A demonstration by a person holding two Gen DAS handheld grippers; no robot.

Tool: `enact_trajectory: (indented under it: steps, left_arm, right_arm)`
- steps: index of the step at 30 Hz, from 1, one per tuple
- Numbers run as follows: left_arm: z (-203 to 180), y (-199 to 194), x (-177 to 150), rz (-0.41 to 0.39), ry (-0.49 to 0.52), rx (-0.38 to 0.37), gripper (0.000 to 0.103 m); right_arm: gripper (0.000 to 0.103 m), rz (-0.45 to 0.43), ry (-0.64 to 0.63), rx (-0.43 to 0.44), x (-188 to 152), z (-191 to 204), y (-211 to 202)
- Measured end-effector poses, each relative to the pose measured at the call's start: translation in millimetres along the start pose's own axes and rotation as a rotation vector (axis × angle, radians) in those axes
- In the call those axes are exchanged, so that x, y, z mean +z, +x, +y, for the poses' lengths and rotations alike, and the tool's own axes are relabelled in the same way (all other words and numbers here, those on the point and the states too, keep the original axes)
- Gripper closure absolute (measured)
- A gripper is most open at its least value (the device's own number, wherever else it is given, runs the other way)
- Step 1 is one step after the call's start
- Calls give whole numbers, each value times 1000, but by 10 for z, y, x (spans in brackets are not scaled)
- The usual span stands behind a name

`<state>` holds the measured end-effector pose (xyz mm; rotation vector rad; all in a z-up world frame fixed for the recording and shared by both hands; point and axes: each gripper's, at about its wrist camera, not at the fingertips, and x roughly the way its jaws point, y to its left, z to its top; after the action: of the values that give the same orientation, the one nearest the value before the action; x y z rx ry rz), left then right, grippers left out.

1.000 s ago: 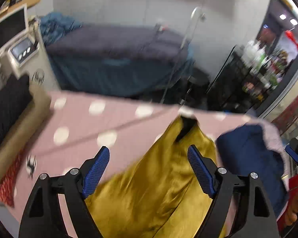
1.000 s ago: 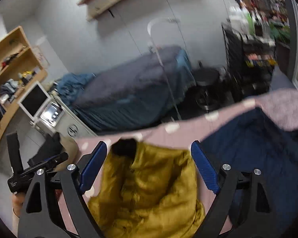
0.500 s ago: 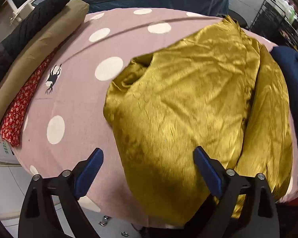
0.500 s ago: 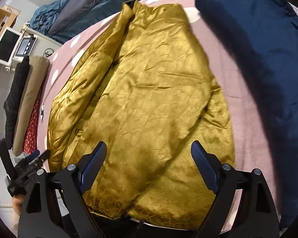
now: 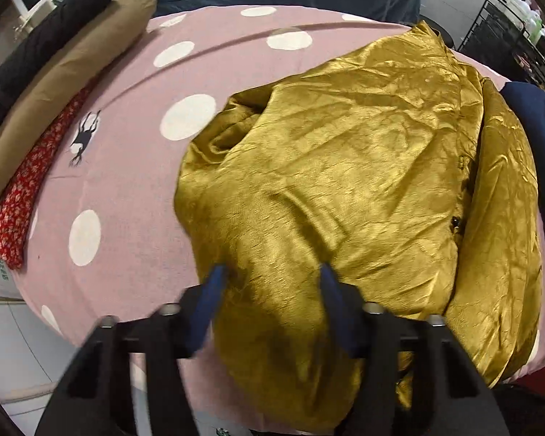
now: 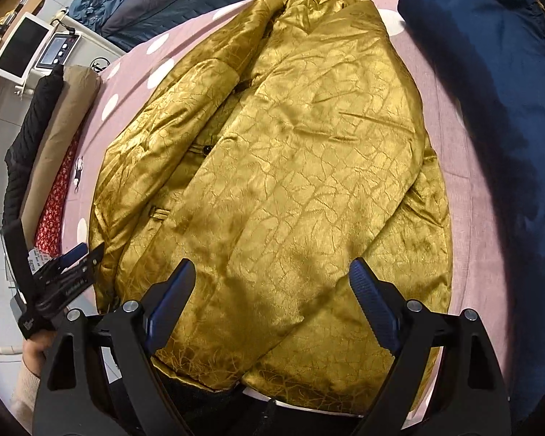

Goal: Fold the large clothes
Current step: 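Lower the gold jacket onto the bed and release both grippers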

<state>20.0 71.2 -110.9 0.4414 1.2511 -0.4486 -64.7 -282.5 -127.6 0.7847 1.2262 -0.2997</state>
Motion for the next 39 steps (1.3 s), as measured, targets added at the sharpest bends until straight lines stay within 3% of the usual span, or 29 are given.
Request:
enact_trajectory:
  steps: [2, 4, 8, 10, 12, 13, 14, 17, 22, 24, 25, 28, 30, 31, 32, 34, 39]
  left_arm:
    - [-86, -17, 54, -10, 53, 27, 89]
    - [-127, -78, 139, -34, 93, 45, 100]
    - [14, -261, 433, -93, 98, 54, 103]
    - [127, -355, 594, -98, 77, -1, 102]
    - [185, -412, 707, -66, 60, -93, 83]
    - [173, -438, 721, -62, 59, -100, 44]
    - [133, -492, 707, -79, 68, -104, 16]
    - [-115, -559, 592, -98, 146, -155, 14]
    - [-654, -279, 241, -19, 280, -95, 15]
    - [-751, -88, 90, 9, 320, -8, 24]
    - [-758, 2, 30, 34, 326, -2, 30]
    - [-626, 21, 6, 44, 275, -82, 46]
    - [-524, -58, 105, 52, 257, -124, 72]
    - [-456, -127, 195, 35, 255, -84, 95]
    - [-376, -197, 291, 15, 249, -57, 95]
    - [-134, -351, 526, -24, 199, -71, 95]
    - [464, -611, 1240, -133, 132, 21, 96]
  right_arm:
    - [17, -11, 12, -4, -31, -17, -32]
    - [17, -24, 25, -11, -66, -36, -66]
    - [17, -43, 54, -20, -146, -75, -124]
    - [17, -45, 65, -19, -181, -83, -134]
    - [17, -47, 73, -22, -220, -84, -143]
    - [17, -49, 77, -24, -239, -89, -150]
    - [17, -53, 85, -25, -256, -98, -160]
    - [17, -60, 116, -35, -296, -145, -177]
    - [17, -38, 142, -42, -331, -176, -117]
    - [17, -28, 129, -47, -335, -140, -92]
    - [17, -25, 118, -48, -336, -114, -84]
    - [17, -18, 89, -57, -338, -43, -62]
    - [17, -13, 81, -58, -338, -17, -41]
    - [17, -12, 82, -57, -336, -11, -34]
    - [17, -10, 85, -54, -334, -5, -22]
    - [17, -10, 89, -48, -321, 6, 1]
    - [17, -15, 71, -38, -321, 106, 56]
